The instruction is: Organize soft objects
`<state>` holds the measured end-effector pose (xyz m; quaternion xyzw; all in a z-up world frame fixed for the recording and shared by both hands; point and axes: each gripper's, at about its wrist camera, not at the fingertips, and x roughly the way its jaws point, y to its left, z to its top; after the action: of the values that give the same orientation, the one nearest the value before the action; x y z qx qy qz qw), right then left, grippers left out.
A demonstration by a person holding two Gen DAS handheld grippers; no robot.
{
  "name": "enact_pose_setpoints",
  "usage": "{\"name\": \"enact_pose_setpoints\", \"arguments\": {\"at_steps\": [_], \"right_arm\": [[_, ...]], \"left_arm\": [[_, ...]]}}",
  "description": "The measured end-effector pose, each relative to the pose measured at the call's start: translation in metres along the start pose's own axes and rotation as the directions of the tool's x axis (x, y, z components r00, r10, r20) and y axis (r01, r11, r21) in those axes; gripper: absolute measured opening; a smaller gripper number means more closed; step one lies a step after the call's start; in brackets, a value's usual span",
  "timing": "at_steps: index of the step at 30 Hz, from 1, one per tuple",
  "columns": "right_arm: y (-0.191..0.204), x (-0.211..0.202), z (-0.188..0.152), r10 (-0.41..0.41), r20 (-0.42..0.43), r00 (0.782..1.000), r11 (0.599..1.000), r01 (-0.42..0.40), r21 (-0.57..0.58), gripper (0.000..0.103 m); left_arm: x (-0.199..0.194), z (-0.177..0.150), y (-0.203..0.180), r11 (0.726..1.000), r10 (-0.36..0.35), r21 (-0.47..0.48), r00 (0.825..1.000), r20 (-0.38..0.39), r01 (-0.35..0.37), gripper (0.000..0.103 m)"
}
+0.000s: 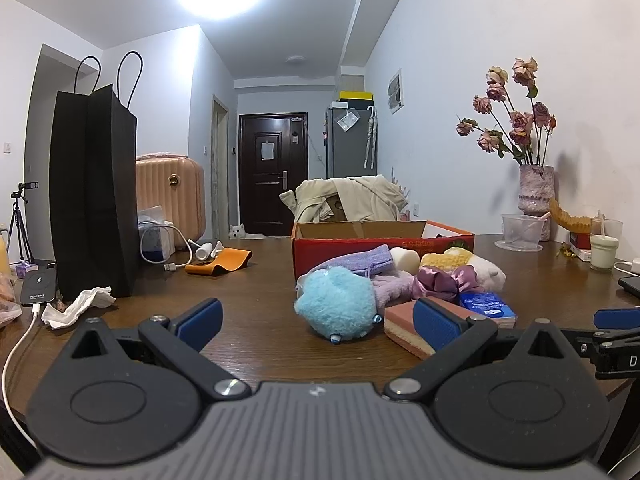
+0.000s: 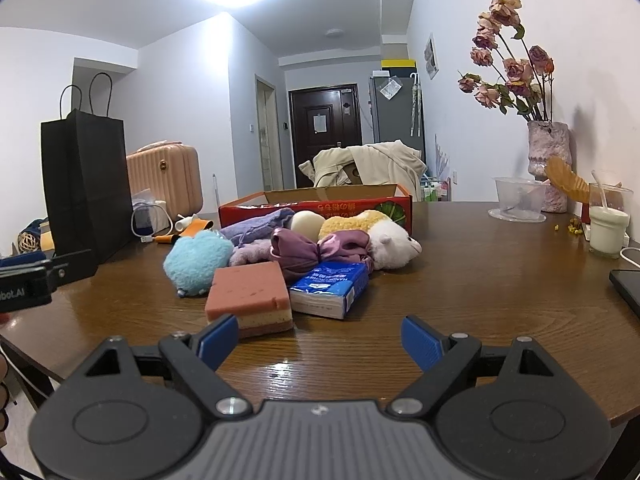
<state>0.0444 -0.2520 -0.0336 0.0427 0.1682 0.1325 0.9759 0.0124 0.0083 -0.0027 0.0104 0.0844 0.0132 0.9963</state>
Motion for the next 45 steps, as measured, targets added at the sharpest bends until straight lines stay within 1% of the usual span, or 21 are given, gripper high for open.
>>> {"name": "enact_pose_setpoints", "arguments": {"at_steps": [6,25,35,36,37,38,40,41,43,45], "right_arm": [[0.002,0.0,-0.001,0.016,-0.003,1.0,1.0,-0.016,-0.008,0.088],[0.002,0.001,-0.001,0.016,-0.007,1.0,1.0,-0.016,-0.007,0.088],[0.0,0.003,-0.002,0.017,-0.007,1.0,1.0,-0.017,0.002,0.087],[0.001,0.003,-0.002,0.017,-0.01,1.0,1.0,-0.017,0.001,0.082],[0.001,0.003,-0.002,0.022,-0.015,1.0,1.0,-0.022,-0.004,0.071],[0.002,0.004,-0.002,0.029,-0.021,0.999,1.0,-0.03,-0.007,0.064],[0.005,0.008,-0.001,0.059,-0.034,0.998,0.998,-0.059,-0.002,0.044],[0.007,0.012,0.001,0.083,-0.044,0.996,0.997,-0.082,0.011,0.039],[0.009,0.02,0.005,0.144,-0.054,0.988,0.988,-0.14,0.063,0.037],[0.01,0.03,0.01,0.215,-0.066,0.974,0.97,-0.205,0.127,0.037]], "left_arm": [[0.001,-0.001,0.0,1.0,0.003,-0.004,1.0,-0.002,-0.003,0.103],[0.001,-0.002,0.003,1.0,0.006,-0.007,1.0,-0.002,-0.006,0.103],[0.0,-0.003,0.003,1.0,0.005,-0.005,1.0,-0.004,-0.005,0.103],[0.001,-0.004,0.003,1.0,0.004,-0.005,1.0,-0.005,-0.004,0.103],[0.002,-0.004,0.003,1.0,0.003,-0.007,1.0,-0.008,-0.003,0.103],[0.003,-0.004,0.002,1.0,0.0,-0.009,1.0,-0.009,0.0,0.103],[0.009,-0.003,0.003,1.0,-0.029,-0.013,1.0,-0.011,0.029,0.103],[0.014,0.001,0.003,0.998,-0.057,-0.023,0.998,-0.019,0.056,0.103],[0.031,0.011,0.006,0.989,-0.139,-0.055,0.989,-0.043,0.136,0.103],[0.051,0.023,0.008,0.973,-0.22,-0.087,0.974,-0.052,0.215,0.103]]}}
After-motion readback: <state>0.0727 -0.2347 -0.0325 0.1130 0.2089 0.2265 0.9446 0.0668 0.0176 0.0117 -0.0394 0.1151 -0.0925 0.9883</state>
